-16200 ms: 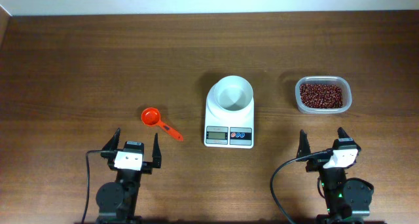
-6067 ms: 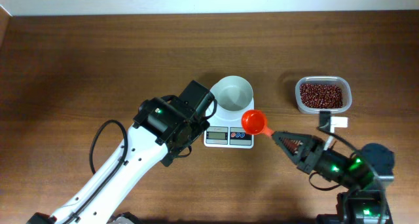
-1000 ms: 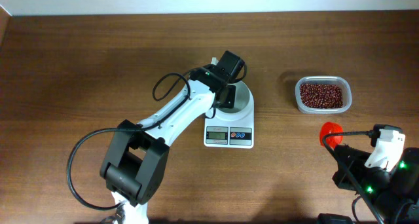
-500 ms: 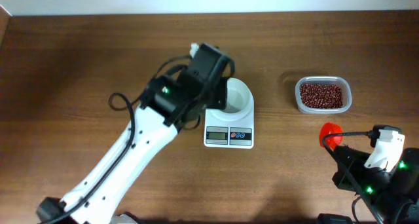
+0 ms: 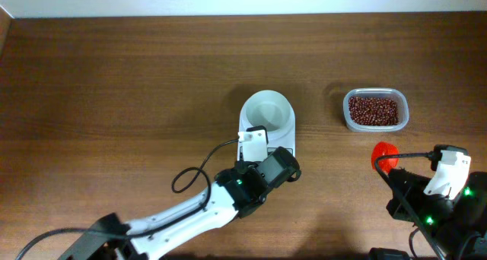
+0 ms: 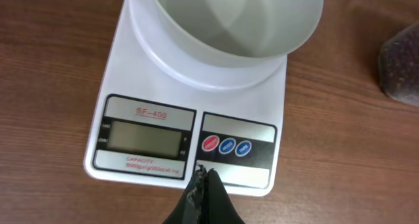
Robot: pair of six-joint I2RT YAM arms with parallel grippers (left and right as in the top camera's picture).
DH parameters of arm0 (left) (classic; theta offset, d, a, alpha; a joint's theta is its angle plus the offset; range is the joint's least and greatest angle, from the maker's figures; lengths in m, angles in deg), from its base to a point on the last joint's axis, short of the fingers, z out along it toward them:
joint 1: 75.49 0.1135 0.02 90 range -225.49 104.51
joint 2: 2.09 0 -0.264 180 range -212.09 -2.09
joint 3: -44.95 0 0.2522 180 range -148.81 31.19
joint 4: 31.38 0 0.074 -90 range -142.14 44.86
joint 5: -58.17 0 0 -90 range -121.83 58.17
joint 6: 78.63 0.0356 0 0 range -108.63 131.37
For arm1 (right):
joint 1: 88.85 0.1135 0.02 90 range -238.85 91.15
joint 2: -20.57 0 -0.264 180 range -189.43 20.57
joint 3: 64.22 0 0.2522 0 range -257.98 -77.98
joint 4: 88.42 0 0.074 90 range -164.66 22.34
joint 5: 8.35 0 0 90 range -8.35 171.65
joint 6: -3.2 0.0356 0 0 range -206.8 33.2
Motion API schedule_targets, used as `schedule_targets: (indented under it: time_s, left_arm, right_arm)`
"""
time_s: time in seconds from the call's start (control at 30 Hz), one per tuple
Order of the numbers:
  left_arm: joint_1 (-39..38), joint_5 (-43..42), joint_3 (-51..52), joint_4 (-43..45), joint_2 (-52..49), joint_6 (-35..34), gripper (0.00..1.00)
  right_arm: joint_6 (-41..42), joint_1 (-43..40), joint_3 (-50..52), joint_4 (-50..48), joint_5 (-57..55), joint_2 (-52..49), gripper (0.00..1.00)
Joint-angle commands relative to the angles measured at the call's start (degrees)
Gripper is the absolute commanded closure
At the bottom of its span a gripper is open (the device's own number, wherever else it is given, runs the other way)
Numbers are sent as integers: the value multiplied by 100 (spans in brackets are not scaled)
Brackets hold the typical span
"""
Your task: Scoop and weigh 50g on scale
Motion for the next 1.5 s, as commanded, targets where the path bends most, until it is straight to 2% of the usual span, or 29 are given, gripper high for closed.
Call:
schedule_targets:
  time_s: [0.0,0.27,1.47]
  left_arm:
    - [-26,55,39,199,-442,-35,100]
    - [-26,-48,39,745,-975,-33,100]
    - [258,-247,39,1488,-1663,-33,100]
  right_arm:
    - [4,26,-44,-26,-50,17,96]
    - [4,26,-44,-24,-50,17,96]
    - [4,26,-44,-24,-50,17,96]
